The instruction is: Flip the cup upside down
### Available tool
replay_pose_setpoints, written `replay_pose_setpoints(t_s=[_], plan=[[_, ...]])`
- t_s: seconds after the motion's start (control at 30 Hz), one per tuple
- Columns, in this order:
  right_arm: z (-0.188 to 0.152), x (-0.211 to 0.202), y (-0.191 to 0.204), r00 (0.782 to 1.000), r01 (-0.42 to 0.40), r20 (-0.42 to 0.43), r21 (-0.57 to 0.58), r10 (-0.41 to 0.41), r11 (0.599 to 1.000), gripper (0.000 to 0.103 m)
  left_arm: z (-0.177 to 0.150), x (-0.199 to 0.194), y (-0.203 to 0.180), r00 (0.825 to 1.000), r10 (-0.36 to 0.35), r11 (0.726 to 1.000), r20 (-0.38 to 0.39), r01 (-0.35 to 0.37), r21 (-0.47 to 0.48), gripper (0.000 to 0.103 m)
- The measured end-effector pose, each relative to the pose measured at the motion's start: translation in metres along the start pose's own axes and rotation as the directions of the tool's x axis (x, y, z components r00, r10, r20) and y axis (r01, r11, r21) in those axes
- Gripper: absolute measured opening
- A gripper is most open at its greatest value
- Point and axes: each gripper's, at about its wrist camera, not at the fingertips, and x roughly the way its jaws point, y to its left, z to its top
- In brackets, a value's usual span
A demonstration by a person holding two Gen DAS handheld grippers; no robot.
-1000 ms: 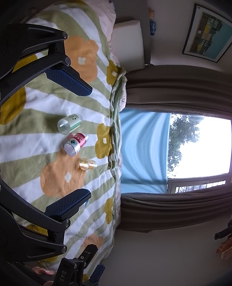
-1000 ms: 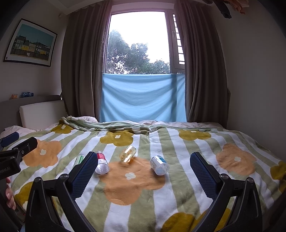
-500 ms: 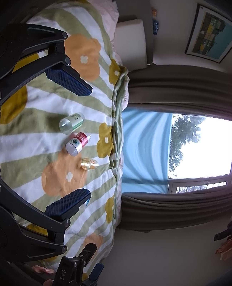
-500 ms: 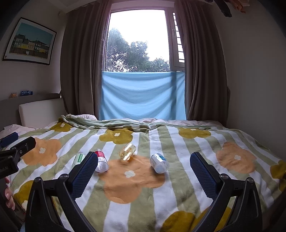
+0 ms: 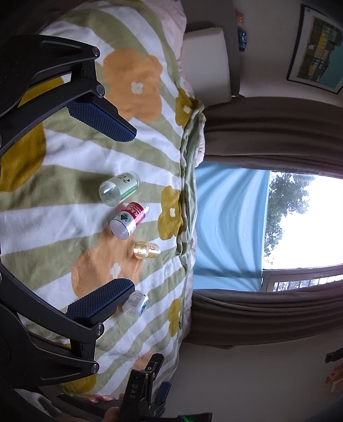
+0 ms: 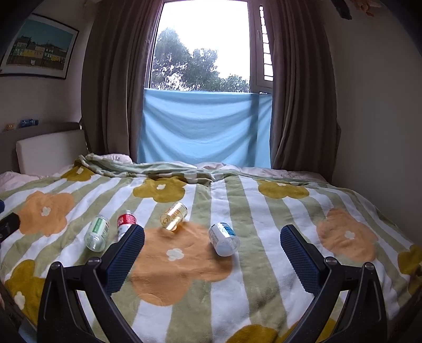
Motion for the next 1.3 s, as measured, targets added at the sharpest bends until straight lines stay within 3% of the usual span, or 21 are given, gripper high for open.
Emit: replay_pose_setpoints(t_s=[0.13, 0.27, 0.43, 0.6, 0.73, 0.87, 1.03, 1.3], plan=[[0.009, 0.070, -0.021, 0.991, -0.040, -0.128, -0.016, 0.038, 0.999, 0.103, -0.006, 0.013, 0.013, 0.999, -0.002, 0.999, -0.033, 0.001, -0.034, 0.103], [0.014, 0.142, -0.031, 0.960, -0.074, -0.274, -0.047, 0.058, 0.996, 0.103, -0.011, 0.027, 0.023, 0.998, 0.013, 0.999, -0.068, -0.016, -0.047, 0.103], [0.011, 0.220, -0.036, 0.881, -0.133, -0.463, -0.051, 0.095, 0.990, 0.103, -0.018, 0.044, 0.033, 0.993, 0.031, 0.997, -0.111, -0.038, -0.062, 0.103], [0.000, 0.274, -0.040, 0.799, -0.131, -0.593, -0.017, 0.096, 0.991, 0.103, -0.025, 0.061, 0.042, 0.986, 0.041, 0.996, -0.162, -0.054, -0.072, 0.103], [-0.010, 0.295, -0.041, 0.762, -0.124, -0.642, -0.020, 0.082, 0.992, 0.095, -0.031, 0.070, 0.044, 0.982, 0.046, 0.995, -0.185, -0.060, -0.074, 0.103], [-0.014, 0.301, -0.040, 0.746, -0.141, -0.657, 0.003, 0.108, 0.990, 0.085, -0.034, 0.074, 0.045, 0.979, 0.043, 0.995, -0.199, -0.060, -0.079, 0.103], [-0.017, 0.306, -0.037, 0.722, -0.163, -0.679, 0.023, 0.135, 0.986, 0.059, -0.033, 0.074, 0.043, 0.979, 0.040, 0.995, -0.200, -0.056, -0.076, 0.103], [-0.003, 0.275, -0.024, 0.761, -0.181, -0.630, 0.028, 0.158, 0.983, 0.059, -0.029, 0.062, 0.046, 0.983, 0.032, 0.995, -0.182, -0.048, -0.086, 0.103]])
